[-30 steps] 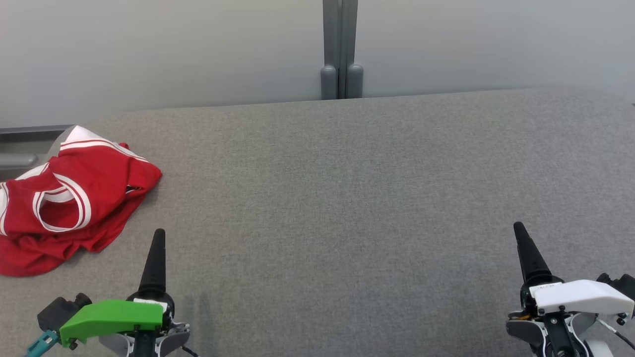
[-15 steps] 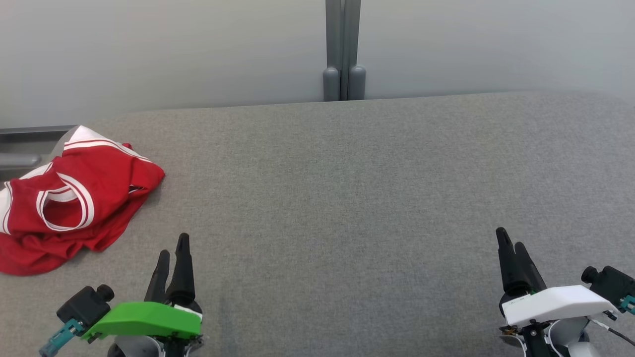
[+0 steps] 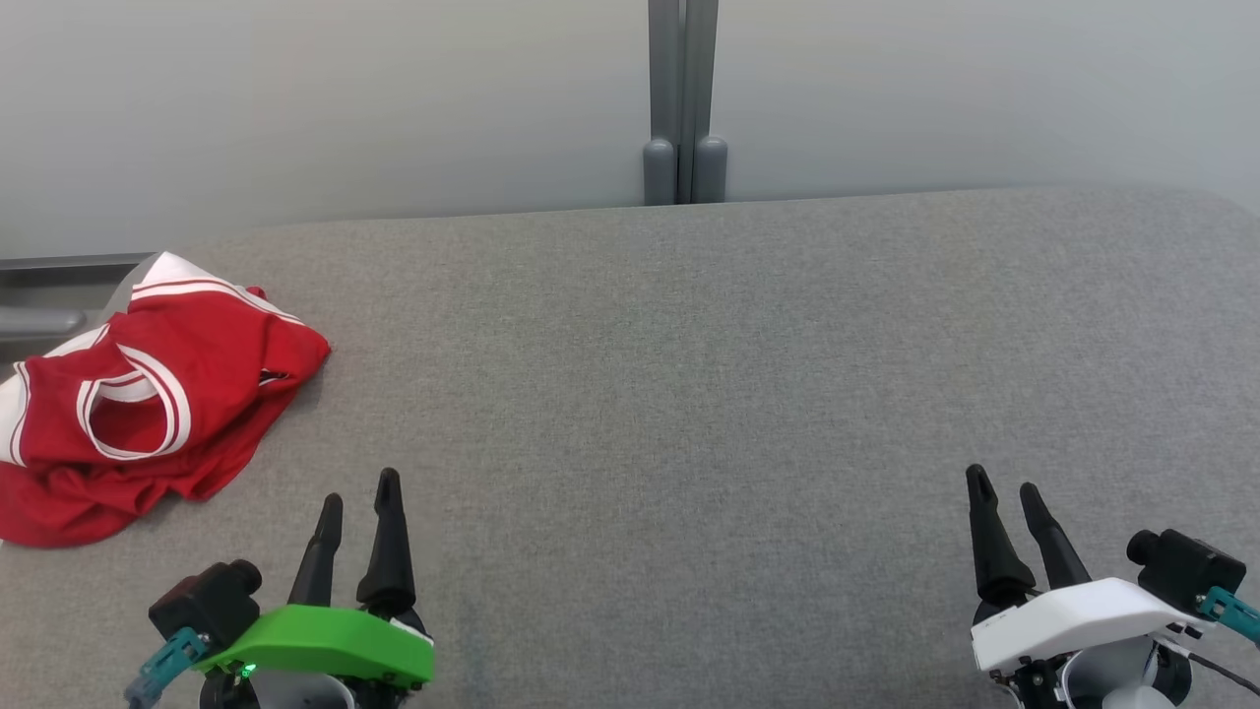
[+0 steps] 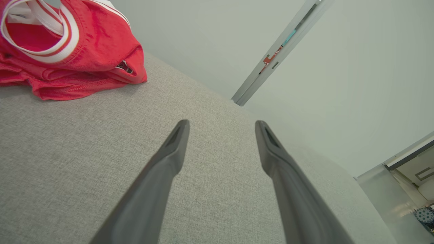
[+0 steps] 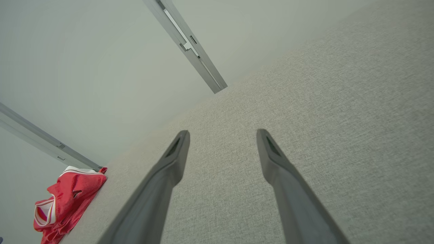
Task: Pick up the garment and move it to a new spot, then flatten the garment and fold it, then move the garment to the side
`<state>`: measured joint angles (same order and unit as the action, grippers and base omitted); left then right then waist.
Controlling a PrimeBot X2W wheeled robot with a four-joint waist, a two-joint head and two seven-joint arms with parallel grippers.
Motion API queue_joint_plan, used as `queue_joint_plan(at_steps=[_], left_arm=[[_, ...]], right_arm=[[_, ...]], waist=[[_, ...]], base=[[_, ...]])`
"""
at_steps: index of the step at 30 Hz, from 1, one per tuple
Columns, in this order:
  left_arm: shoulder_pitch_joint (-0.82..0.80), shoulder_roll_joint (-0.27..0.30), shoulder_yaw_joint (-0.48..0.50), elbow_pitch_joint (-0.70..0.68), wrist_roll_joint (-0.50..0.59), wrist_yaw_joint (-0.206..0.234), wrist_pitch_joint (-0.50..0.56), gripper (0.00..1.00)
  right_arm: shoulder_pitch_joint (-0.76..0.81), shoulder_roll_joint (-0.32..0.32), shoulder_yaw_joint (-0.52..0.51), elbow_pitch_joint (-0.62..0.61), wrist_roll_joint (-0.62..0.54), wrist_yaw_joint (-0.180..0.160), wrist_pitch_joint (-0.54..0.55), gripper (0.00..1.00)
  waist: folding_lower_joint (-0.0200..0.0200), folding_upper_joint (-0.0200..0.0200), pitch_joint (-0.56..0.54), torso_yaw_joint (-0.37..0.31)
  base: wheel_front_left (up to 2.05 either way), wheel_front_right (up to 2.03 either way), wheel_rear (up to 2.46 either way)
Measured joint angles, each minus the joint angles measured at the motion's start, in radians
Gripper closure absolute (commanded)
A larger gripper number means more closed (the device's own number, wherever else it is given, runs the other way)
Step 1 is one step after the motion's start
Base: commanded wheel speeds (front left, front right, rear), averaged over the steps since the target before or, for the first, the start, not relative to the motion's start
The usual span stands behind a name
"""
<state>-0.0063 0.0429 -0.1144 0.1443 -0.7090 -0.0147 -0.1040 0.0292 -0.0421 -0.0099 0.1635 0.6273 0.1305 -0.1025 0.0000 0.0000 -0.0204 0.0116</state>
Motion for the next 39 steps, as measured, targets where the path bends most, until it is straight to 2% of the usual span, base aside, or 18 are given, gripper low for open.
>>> queue_joint_plan(at_steps=[12, 39], left_arm=[[0.009, 0.001, -0.043, 0.031, 0.149, 0.016, -0.039, 0.0], [0.019, 0.002, -0.088, 0.086, 0.367, 0.047, -0.1, 0.0]], right_arm=[[0.007, -0.002, 0.013, 0.003, -0.167, 0.0, -0.038, 0.0], [0.024, -0.003, 0.031, -0.002, -0.453, 0.0, -0.102, 0.0]], waist=[[0.0, 0.0, -0.008, 0.004], [0.0, 0.0, -0.022, 0.011]], base=[[0.0, 0.0, 0.0], [0.0, 0.0, 0.0]])
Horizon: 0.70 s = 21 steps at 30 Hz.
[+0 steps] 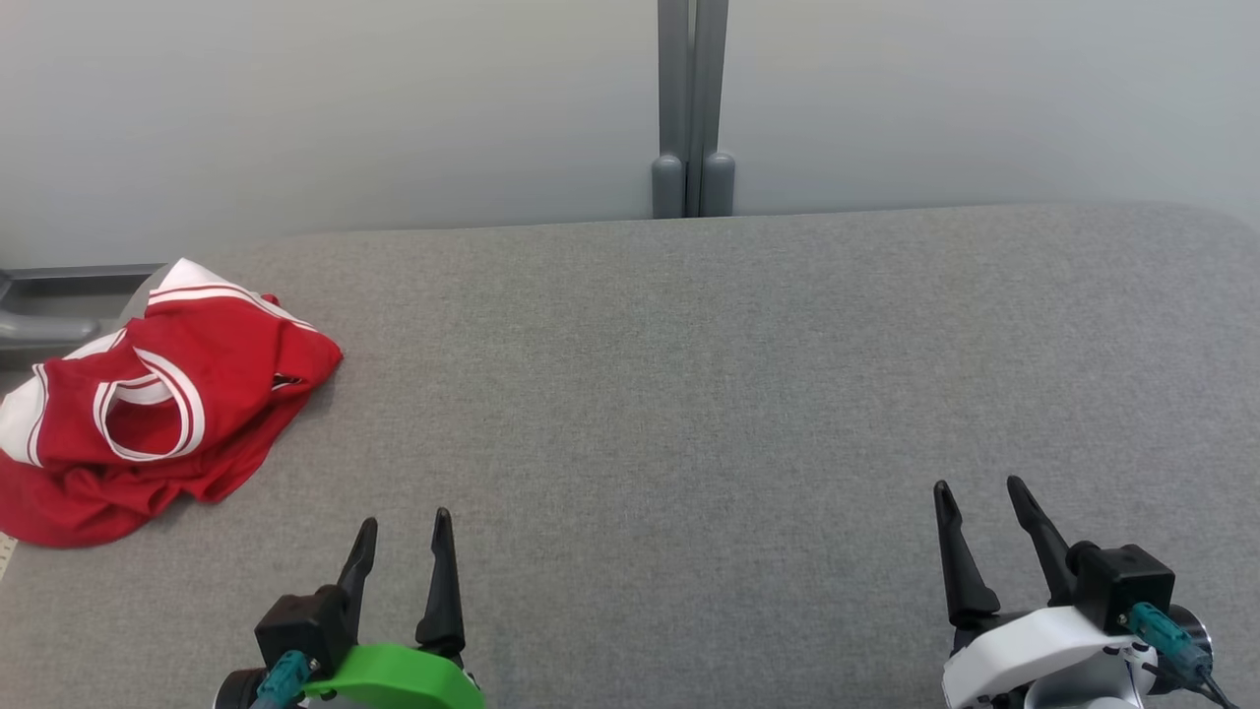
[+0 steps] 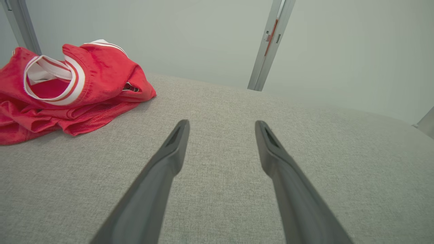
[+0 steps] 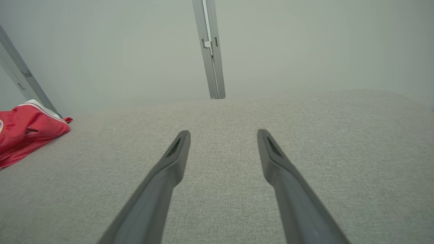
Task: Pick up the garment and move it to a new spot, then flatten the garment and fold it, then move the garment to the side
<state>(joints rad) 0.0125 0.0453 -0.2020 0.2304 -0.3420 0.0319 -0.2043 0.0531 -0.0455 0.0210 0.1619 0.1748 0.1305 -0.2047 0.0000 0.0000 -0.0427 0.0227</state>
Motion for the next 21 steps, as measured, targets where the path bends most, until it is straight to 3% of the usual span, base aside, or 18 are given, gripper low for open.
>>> queue_joint_plan(at_steps=[21], left_arm=[[0.012, 0.001, -0.028, 0.022, 0.122, 0.03, -0.043, 0.0]], right_arm=[[0.014, -0.002, 0.012, -0.007, -0.17, 0.0, -0.041, 0.0]], waist=[[0.0, 0.0, -0.006, 0.002]], base=[[0.0, 0.0, 0.0]])
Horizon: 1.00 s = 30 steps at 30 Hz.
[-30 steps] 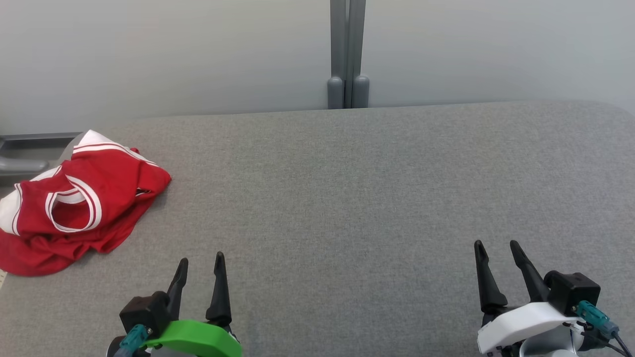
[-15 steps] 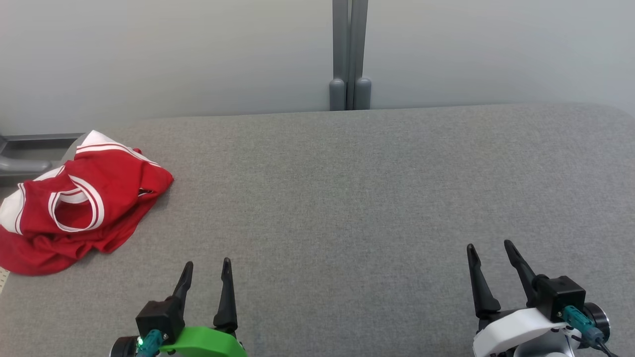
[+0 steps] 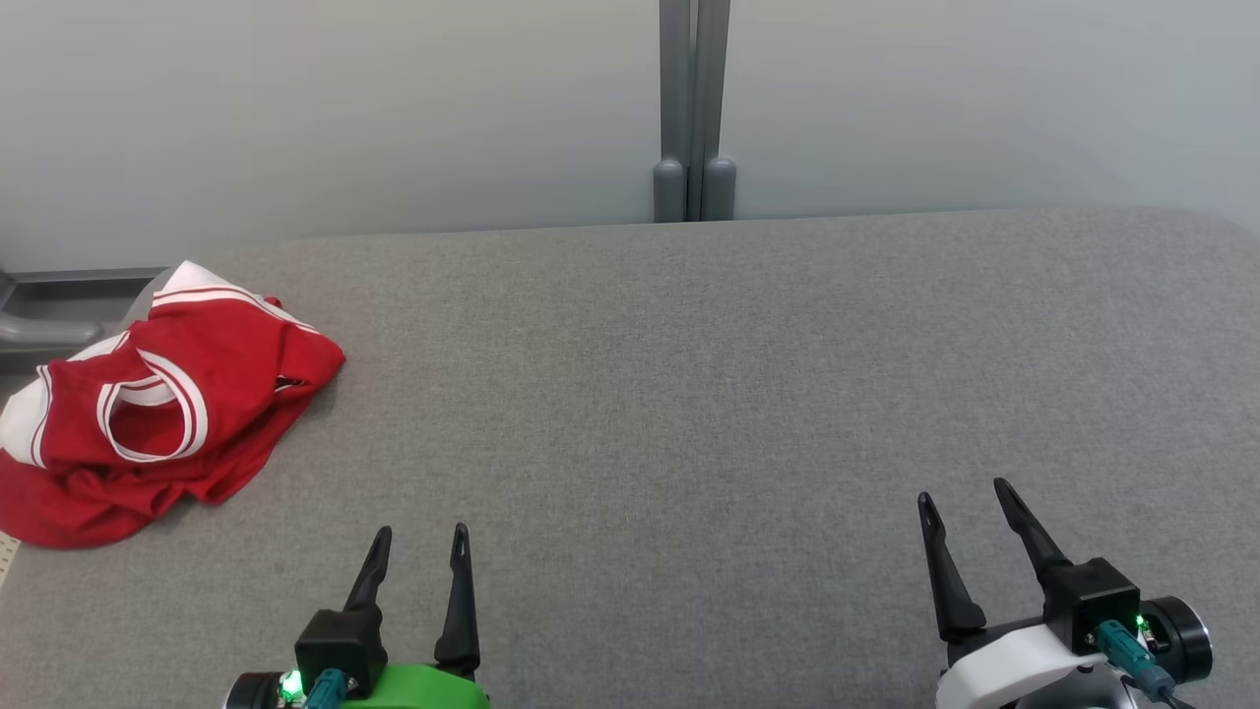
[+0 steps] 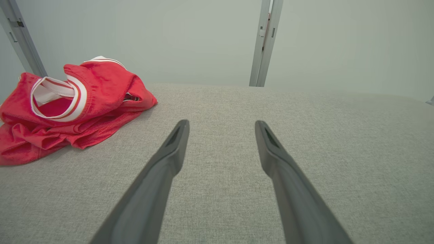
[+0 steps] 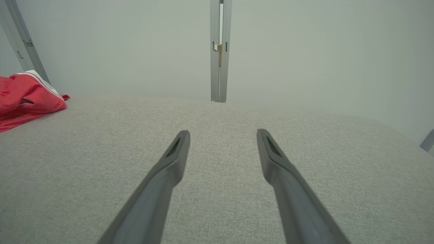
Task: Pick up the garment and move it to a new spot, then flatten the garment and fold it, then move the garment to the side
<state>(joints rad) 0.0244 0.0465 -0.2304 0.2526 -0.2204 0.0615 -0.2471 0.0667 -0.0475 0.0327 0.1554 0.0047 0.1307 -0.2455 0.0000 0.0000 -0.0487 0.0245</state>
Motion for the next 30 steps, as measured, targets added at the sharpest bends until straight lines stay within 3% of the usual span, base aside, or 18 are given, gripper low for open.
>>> queue_joint_plan(at_steps=[10, 19, 30], left_arm=[[0.006, 0.0, -0.013, 0.006, 0.049, 0.011, -0.015, 0.0], [0.012, 0.0, -0.008, 0.011, 0.049, 0.011, -0.015, 0.0], [0.015, 0.0, -0.003, 0.014, 0.049, 0.01, -0.015, 0.0]], right_arm=[[0.009, -0.001, 0.003, -0.005, -0.063, 0.0, -0.016, 0.0], [0.009, -0.001, -0.012, -0.001, -0.007, 0.0, -0.016, 0.0], [0.01, -0.001, -0.011, 0.0, -0.018, 0.0, -0.016, 0.0]], waist=[[0.0, 0.0, -0.007, 0.004], [0.0, 0.0, -0.012, 0.002], [0.0, 0.0, -0.016, 0.005]], base=[[0.0, 0.0, 0.0], [0.0, 0.0, 0.0], [0.0, 0.0, 0.0]])
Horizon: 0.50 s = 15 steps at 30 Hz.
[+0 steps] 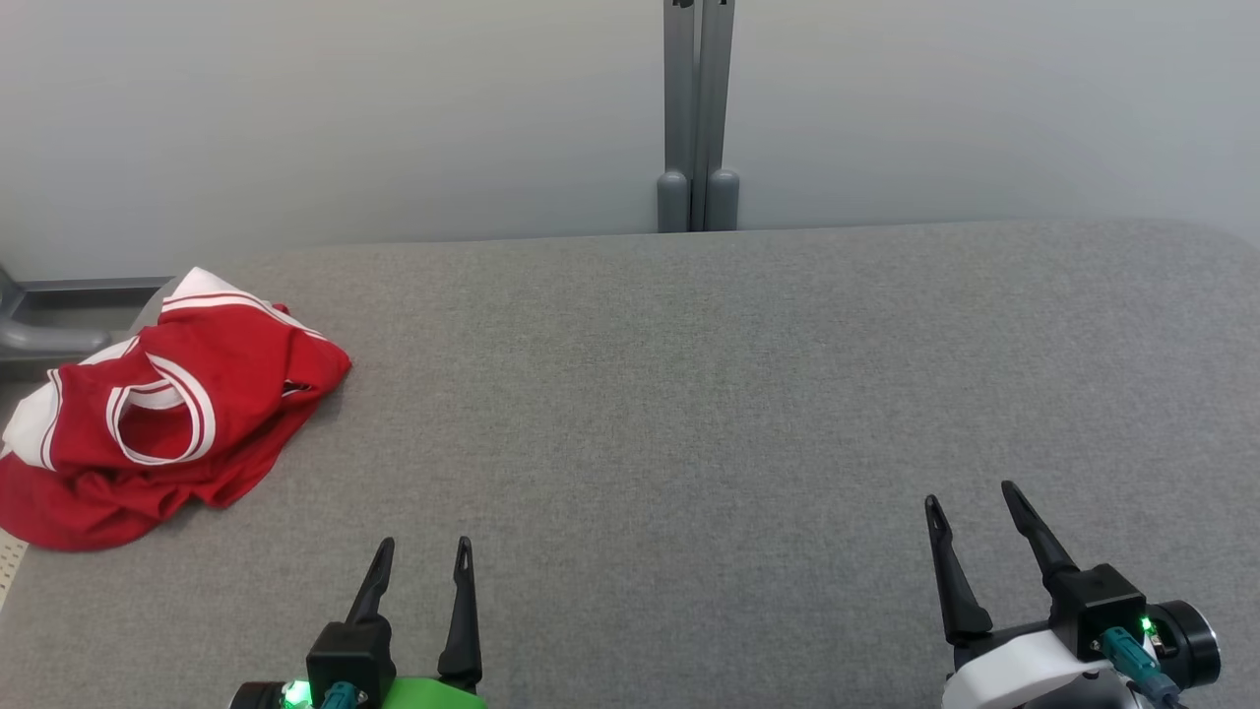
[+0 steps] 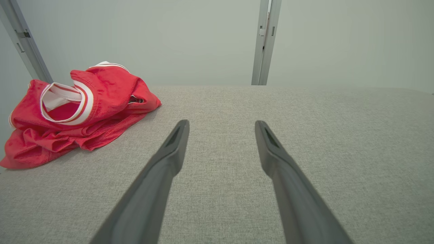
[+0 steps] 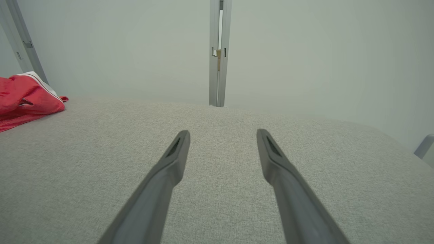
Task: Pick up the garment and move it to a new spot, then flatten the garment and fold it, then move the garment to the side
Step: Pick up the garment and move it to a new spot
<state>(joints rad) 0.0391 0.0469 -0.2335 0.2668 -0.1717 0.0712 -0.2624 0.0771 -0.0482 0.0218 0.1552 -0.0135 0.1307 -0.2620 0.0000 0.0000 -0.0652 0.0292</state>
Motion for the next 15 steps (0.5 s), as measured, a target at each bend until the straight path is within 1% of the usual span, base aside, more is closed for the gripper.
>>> queue_joint_plan(at_steps=[9, 12, 15], left_arm=[[0.001, 0.0, -0.001, 0.003, 0.002, -0.002, 0.0, 0.0], [0.0, 0.0, -0.002, 0.005, 0.006, -0.002, 0.0, 0.0], [-0.003, 0.0, -0.001, 0.005, 0.012, -0.006, 0.0, 0.0]], right_arm=[[0.005, 0.0, -0.007, 0.0, 0.0, 0.0, 0.0, 0.0], [0.013, 0.0, -0.013, -0.001, 0.002, 0.0, 0.0, 0.0], [0.016, -0.001, -0.021, -0.005, 0.002, 0.0, 0.0, 0.0]], waist=[[0.0, 0.0, 0.0, 0.013], [0.0, 0.0, 0.0, 0.032], [0.0, 0.0, 0.0, 0.065]], base=[[0.0, 0.0, 0.0], [0.0, 0.0, 0.0], [0.0, 0.0, 0.0]])
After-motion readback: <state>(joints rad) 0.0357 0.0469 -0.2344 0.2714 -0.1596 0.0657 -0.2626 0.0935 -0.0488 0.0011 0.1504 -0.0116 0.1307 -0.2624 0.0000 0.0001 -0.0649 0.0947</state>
